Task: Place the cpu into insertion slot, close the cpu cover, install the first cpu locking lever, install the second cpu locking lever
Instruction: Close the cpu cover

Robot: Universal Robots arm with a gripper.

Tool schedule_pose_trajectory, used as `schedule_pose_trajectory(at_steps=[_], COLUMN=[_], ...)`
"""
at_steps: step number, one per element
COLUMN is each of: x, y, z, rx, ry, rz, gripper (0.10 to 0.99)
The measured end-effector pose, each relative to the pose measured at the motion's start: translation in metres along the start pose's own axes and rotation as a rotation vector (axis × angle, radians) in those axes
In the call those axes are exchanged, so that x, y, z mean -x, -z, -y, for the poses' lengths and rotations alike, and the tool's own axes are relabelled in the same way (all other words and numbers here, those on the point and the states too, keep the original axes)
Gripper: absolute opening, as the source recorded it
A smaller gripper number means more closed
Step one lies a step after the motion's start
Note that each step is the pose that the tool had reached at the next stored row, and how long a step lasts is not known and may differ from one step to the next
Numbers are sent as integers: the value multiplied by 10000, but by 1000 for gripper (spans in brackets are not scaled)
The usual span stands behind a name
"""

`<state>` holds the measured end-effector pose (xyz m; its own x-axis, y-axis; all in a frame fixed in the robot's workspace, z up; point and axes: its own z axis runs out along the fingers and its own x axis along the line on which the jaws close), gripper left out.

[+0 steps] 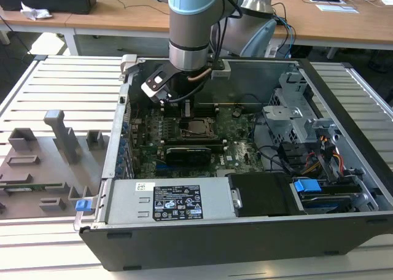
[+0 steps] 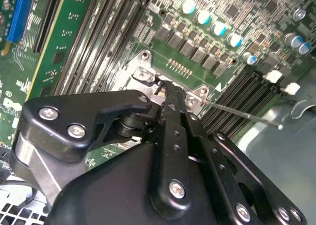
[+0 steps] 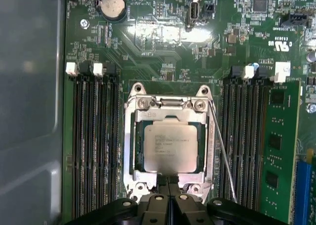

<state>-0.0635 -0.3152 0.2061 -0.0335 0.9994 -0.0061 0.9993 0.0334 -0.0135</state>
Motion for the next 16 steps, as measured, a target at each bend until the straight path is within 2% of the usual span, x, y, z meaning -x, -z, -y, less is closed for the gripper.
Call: schedule_pose_trajectory(at_steps=[4,5,8,9,11,16], x=[3,5,12,14,13,15], y=[1,2,5,15,49,368], z=[-86,-135,-347,-377,-383,-379], rx=[1,0,-21,-24,-25,-24], ry=[8,8,8,11,9,8], rz=[-1,0,-1,1,1,5], gripper=[106,106,106,106,106,106])
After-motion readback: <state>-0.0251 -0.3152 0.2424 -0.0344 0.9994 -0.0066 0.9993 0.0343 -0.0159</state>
